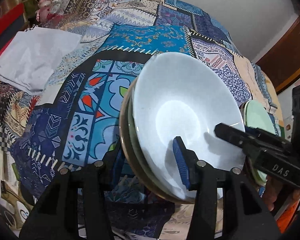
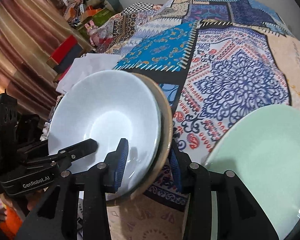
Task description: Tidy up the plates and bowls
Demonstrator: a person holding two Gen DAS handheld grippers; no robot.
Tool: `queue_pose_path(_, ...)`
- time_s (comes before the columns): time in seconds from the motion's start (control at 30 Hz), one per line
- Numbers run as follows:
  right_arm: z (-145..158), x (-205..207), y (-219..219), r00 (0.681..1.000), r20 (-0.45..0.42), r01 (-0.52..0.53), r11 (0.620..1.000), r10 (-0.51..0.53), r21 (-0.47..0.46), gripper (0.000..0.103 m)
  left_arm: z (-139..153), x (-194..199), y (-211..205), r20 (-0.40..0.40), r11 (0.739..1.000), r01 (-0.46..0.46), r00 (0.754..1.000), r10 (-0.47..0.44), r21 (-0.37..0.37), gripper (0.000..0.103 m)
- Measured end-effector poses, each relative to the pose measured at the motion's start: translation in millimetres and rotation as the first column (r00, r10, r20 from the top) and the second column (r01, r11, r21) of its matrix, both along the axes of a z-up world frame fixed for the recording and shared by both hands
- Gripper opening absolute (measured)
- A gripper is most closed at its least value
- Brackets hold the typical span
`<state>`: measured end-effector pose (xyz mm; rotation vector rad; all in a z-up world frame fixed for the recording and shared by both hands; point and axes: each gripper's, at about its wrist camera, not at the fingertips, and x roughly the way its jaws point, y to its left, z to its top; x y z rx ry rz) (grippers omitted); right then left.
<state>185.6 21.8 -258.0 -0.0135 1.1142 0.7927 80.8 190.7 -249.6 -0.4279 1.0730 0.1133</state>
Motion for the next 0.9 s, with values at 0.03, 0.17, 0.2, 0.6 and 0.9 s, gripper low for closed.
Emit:
queue_pose_path(0.03,0.3,-0.8,1.3,1.0,0.009,0.0,1.0,0.0,-0.003,0.036,-0.4,-0.1,0.4,0.004,1.0,-0.002,1.0,0.002,-0.008,0.048)
queue_pose_path(0.17,-0.7,0.2,4.5,1.0,0.023,0.005,1.0,-0.005,-0.01,0.035,-1.4,0.1,0.6,0.02,1.0,0.007,1.0,-0.007,-0.025,0.046)
queue_pose_path(0.2,-0.8,-0.1,4.8,1.0,0.031,0.006,1.0,-0.005,-0.015,0.033,-0.9,0.7,0.0,0.021,1.0,0.007,1.0,-0.006,-0.019,0.046)
queue_pose_path(0.6,-0.9,1.0,6.6,0.997,0.069,0.023,0.999,-0.02,-0.031,0.027,4.3,2.7,-2.0,0.078,0.998,-0.025,0.997,0.02,0.058,0.045)
queue_pose_path(0.9,2.0,0.6,2.9,0.996,0.074,0.041,0.999,-0.039,-0.02,0.026,8.2,2.8,-5.2,0.081,0.995,-0.03,0.996,0.022,0.098,0.045)
